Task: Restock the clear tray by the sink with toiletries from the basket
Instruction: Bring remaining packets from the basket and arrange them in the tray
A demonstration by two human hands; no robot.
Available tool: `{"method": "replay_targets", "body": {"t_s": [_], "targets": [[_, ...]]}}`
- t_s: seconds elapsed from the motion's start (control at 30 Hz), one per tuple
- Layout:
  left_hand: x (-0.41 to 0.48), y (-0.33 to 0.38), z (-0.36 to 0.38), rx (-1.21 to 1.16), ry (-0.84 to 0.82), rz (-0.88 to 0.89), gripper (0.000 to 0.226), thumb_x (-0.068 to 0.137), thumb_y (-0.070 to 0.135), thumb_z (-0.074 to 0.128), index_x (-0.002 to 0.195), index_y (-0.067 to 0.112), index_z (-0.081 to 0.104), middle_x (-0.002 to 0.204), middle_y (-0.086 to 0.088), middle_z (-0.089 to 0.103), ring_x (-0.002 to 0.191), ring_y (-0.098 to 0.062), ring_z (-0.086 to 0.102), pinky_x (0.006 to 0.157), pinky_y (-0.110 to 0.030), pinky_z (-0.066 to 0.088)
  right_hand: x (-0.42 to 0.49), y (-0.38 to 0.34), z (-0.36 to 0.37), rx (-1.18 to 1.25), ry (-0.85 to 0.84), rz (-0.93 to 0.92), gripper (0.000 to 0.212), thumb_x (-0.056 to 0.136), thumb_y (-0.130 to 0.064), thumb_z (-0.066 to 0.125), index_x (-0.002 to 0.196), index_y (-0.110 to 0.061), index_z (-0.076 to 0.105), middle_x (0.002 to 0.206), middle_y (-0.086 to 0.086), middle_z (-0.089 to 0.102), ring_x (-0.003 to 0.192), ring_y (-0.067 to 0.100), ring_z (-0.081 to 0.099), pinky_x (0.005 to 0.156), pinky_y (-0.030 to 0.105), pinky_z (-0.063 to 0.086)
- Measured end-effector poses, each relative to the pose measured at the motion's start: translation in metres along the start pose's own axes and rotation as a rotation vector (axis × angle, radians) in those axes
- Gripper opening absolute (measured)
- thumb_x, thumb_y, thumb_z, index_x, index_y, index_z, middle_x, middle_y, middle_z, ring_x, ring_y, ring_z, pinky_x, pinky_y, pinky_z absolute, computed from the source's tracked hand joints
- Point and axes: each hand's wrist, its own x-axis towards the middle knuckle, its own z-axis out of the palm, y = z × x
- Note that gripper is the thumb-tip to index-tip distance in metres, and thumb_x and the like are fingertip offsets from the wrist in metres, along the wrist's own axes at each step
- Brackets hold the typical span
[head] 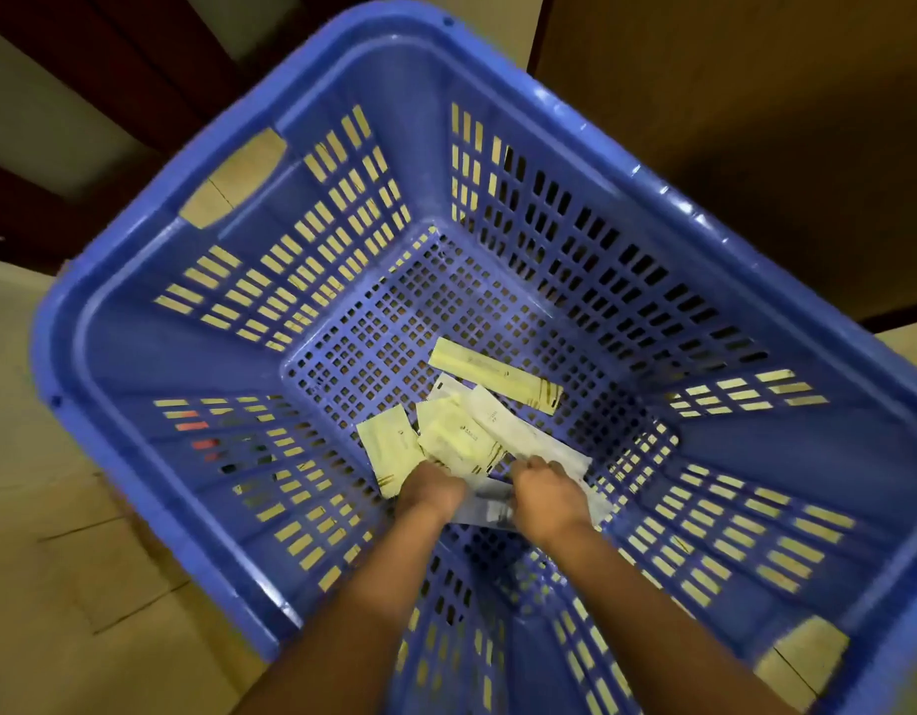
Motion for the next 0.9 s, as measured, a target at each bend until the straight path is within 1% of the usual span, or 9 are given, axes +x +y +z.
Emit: {"method": "replay_targets", "body": {"t_s": [0.03,0.1,0.17,0.43,0.57,0.67,0.73,0.8,0.9], "targets": [[0.003,0.0,0.005,-0.044,0.041,-0.04,0.034,0.091,0.018,0.051,0.117,-0.003,0.055,0.119,-0.018,0.058,0.102,-0.029,0.06,0.069,-0.035,0.048,0.006,-0.001,0.004,-0.015,0.013,-0.004,0.042,0.09,-0.015,0.055,0.13,-0.01,0.043,0.131,0.013,0.045,0.12,0.031,0.044,0.096,0.039,0.041],[0.002,0.001,0.01,-0.116,0.121,-0.092,0.052,0.089,0.022,0.057,0.135,0.006,0.039,0.137,-0.013,0.043,0.121,-0.032,0.048,0.091,-0.04,0.047,0.013,-0.004,0.011,-0.058,0.042,0.001,0.044,0.088,-0.017,0.057,0.13,-0.011,0.044,0.131,0.012,0.044,0.12,0.031,0.044,0.1,0.038,0.036],[0.007,0.001,0.014,-0.121,0.162,-0.1,0.054,0.09,0.021,0.057,0.137,0.009,0.034,0.142,-0.013,0.036,0.127,-0.034,0.04,0.097,-0.041,0.044,0.018,-0.005,0.016,-0.08,0.048,0.018,0.039,0.088,-0.014,0.056,0.127,-0.01,0.048,0.129,0.013,0.043,0.12,0.031,0.044,0.102,0.038,0.035],[0.016,-0.001,0.009,0.112,0.101,0.02,0.032,0.095,0.015,0.043,0.126,0.011,0.052,0.134,-0.011,0.051,0.121,-0.032,0.049,0.101,-0.039,0.042,0.013,-0.001,0.011,-0.094,0.02,0.028,0.022,0.092,-0.014,0.054,0.112,-0.007,0.059,0.123,0.012,0.053,0.116,0.032,0.046,0.095,0.039,0.041],[-0.003,0.009,-0.007,0.092,0.052,0.083,0.031,0.098,0.013,0.042,0.126,0.004,0.052,0.132,-0.014,0.053,0.116,-0.033,0.054,0.095,-0.038,0.045,-0.007,0.004,-0.009,-0.017,0.026,0.042,0.021,0.094,-0.02,0.053,0.11,-0.007,0.057,0.113,0.015,0.061,0.109,0.032,0.052,0.085,0.037,0.043],[-0.026,0.014,-0.024,0.047,0.029,0.169,0.035,0.098,0.01,0.04,0.13,-0.002,0.048,0.135,-0.022,0.049,0.122,-0.037,0.049,0.099,-0.042,0.042,-0.027,0.002,-0.03,0.057,0.021,0.031,0.017,0.096,-0.019,0.049,0.108,-0.009,0.055,0.109,0.013,0.062,0.097,0.031,0.057,0.074,0.033,0.037],[-0.043,0.015,-0.039,-0.014,0.009,0.261,0.027,0.096,0.01,0.042,0.118,-0.001,0.055,0.126,-0.02,0.055,0.107,-0.034,0.055,0.088,-0.038,0.045,-0.048,0.001,-0.048,0.158,0.006,0.023,0.014,0.097,-0.02,0.044,0.103,-0.011,0.052,0.1,0.013,0.059,0.081,0.028,0.053,0.069,0.031,0.035],[-0.064,0.018,-0.054,-0.188,0.004,0.338,0.012,0.093,0.007,0.047,0.096,0.007,0.059,0.104,-0.015,0.062,0.084,-0.024,0.052,0.072,-0.028,0.042,-0.069,0.0,-0.063,0.317,0.029,0.006,0.01,0.097,-0.019,0.042,0.091,-0.012,0.045,0.085,0.009,0.052,0.065,0.022,0.045,0.064,0.03,0.036],[-0.109,0.025,-0.084,-0.668,-0.071,0.385,0.014,0.092,0.005,0.054,0.084,0.015,0.059,0.077,0.0,0.056,0.069,-0.012,0.049,0.059,-0.021,0.04,-0.107,-0.006,-0.084,0.651,0.209,0.05,0.024,0.095,-0.021,0.049,0.072,-0.017,0.041,0.072,0.003,0.05,0.065,0.02,0.047,0.059,0.03,0.037]]}}
